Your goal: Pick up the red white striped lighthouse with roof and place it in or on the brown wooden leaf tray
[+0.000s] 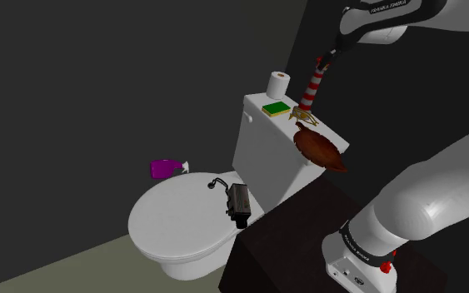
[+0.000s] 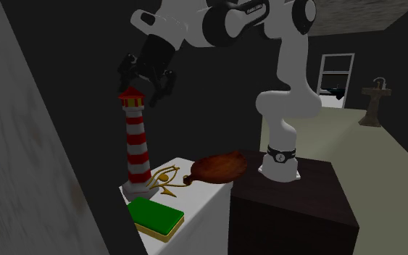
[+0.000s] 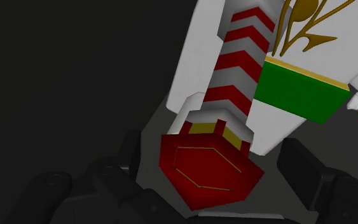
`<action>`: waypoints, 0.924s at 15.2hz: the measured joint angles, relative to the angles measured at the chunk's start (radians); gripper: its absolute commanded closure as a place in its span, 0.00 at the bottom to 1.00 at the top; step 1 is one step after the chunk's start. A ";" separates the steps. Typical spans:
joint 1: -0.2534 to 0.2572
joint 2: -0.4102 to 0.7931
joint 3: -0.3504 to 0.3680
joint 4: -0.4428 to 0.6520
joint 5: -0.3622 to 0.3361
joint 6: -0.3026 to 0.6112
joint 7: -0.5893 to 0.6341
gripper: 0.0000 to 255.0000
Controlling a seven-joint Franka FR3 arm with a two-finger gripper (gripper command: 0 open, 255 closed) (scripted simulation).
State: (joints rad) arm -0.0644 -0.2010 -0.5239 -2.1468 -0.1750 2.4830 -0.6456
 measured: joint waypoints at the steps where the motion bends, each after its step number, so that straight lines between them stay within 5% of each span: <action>1: 0.003 0.015 -0.006 0.003 0.010 0.012 -0.008 0.00; 9: 0.006 0.035 -0.013 0.002 0.024 0.032 -0.017 0.00; 10: 0.006 0.035 -0.013 0.002 0.024 0.032 -0.017 1.00; 14: 0.006 0.035 -0.013 0.002 0.024 0.032 -0.018 1.00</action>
State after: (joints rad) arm -0.0589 -0.1658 -0.5367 -2.1446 -0.1508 2.5152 -0.6631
